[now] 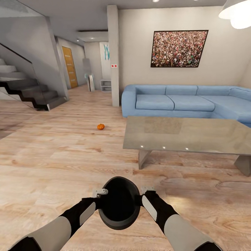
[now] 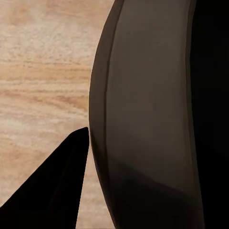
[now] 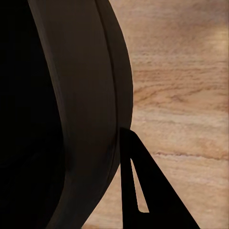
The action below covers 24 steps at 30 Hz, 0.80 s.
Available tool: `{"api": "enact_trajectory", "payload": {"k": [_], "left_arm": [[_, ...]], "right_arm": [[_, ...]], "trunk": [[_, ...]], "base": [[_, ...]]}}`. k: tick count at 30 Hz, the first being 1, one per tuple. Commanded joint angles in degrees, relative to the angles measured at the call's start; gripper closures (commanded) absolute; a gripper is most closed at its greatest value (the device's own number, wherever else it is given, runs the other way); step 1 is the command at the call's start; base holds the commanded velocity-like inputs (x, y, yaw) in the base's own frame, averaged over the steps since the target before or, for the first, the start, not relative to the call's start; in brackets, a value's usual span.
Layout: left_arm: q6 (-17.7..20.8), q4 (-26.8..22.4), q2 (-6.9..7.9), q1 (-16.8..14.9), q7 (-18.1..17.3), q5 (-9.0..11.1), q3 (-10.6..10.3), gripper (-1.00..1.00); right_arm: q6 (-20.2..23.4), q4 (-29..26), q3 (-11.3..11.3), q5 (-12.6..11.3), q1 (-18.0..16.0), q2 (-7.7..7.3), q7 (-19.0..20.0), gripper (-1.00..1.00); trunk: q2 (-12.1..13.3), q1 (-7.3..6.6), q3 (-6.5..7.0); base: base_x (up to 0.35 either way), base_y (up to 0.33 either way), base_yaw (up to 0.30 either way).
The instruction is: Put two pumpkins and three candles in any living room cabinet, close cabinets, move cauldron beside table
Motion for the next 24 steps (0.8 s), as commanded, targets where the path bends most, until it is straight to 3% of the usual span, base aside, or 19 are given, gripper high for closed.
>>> {"api": "enact_trajectory", "payload": {"k": [1,12,24], "left_arm": [[-0.01,-2.36,0.00,-0.06,-0.02,1.81,-1.43,1.00],[-0.01,-2.29,-0.07,-0.06,0.02,1.78,-1.44,1.00],[-0.01,-2.26,-0.06,-0.06,0.06,1.77,-2.10,1.00]], "right_arm": [[-0.14,-0.10,0.96,-2.25,-0.05,0.00,-0.39,1.00],[-0.14,-0.10,0.97,-2.25,-0.05,0.00,-0.39,1.00],[-0.14,-0.18,1.00,-2.25,-0.05,0.00,-0.35,1.00]], "trunk": [[-0.03,-0.02,-0.14],[-0.03,-0.02,-1.15],[-0.03,-0.02,-1.73]], "base": [[0.000,0.000,0.000],[0.027,0.000,0.000],[0.290,0.000,-0.001]]}}
